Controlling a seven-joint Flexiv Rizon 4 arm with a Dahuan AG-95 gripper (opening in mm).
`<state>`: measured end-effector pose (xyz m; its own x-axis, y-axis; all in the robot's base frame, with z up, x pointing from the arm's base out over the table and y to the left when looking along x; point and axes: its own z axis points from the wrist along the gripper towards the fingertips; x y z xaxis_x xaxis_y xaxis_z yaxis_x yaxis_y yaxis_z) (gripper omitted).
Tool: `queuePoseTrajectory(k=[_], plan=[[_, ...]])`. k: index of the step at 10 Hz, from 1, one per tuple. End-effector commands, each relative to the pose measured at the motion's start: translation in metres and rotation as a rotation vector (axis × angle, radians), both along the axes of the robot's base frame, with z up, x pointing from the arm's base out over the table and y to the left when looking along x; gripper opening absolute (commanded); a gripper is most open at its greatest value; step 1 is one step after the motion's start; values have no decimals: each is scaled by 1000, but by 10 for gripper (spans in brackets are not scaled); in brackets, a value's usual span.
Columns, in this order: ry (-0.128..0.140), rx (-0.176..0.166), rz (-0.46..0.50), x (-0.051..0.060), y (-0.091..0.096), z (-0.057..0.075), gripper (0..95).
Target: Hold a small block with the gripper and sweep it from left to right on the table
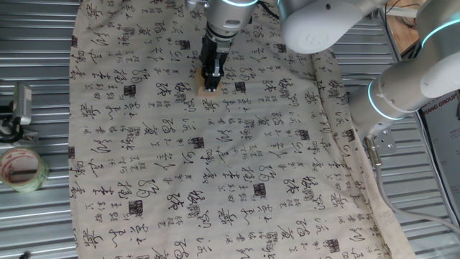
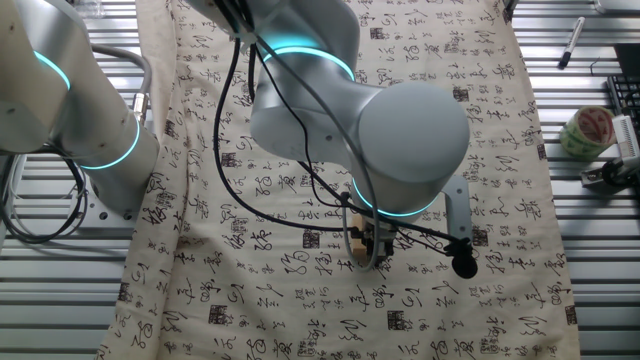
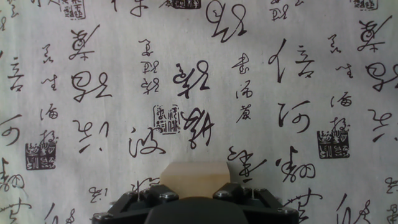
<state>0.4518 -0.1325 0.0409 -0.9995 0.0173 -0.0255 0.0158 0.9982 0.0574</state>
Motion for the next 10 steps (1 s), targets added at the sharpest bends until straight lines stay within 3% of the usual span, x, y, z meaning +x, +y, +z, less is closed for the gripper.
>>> queuePoseTrajectory(k=[1,4,5,7,10], plan=[[0,0,0,0,0,0,570],[0,0,0,0,0,0,570],[4,-9,-31,0,0,-1,0],[1,-27,-30,0,0,-1,0],[1,-12,-36,-1,0,0,0]])
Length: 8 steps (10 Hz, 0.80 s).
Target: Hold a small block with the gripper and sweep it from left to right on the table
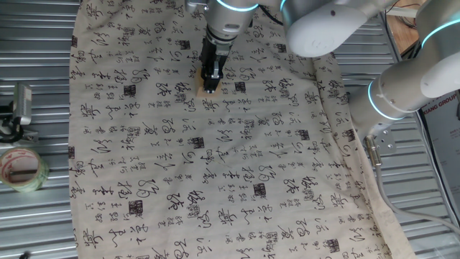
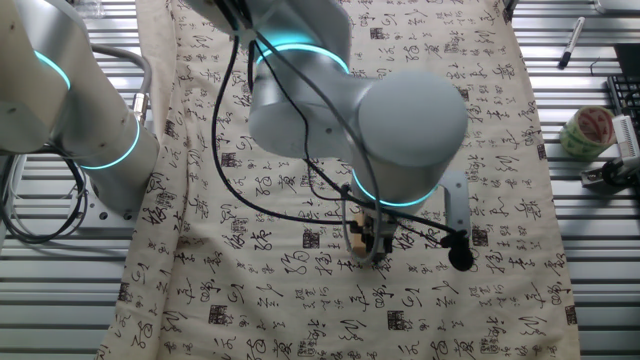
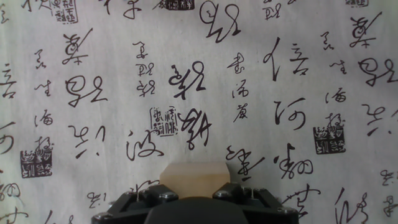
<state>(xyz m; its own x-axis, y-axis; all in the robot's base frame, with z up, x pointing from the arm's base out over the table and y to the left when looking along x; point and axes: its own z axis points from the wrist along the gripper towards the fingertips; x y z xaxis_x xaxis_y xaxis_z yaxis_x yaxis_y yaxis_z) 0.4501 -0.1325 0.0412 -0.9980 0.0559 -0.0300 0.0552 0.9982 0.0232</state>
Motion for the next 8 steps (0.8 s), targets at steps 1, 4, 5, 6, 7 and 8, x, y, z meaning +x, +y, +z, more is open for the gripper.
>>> queuePoseTrajectory(k=[1,4,5,6,7,8], plan=[[1,20,4,1,0,-1,0],[3,22,5,1,0,-1,0],[2,27,4,1,0,-1,0],[-6,29,4,1,0,-1,0],[-4,25,4,1,0,-1,0],[-4,26,4,1,0,-1,0]])
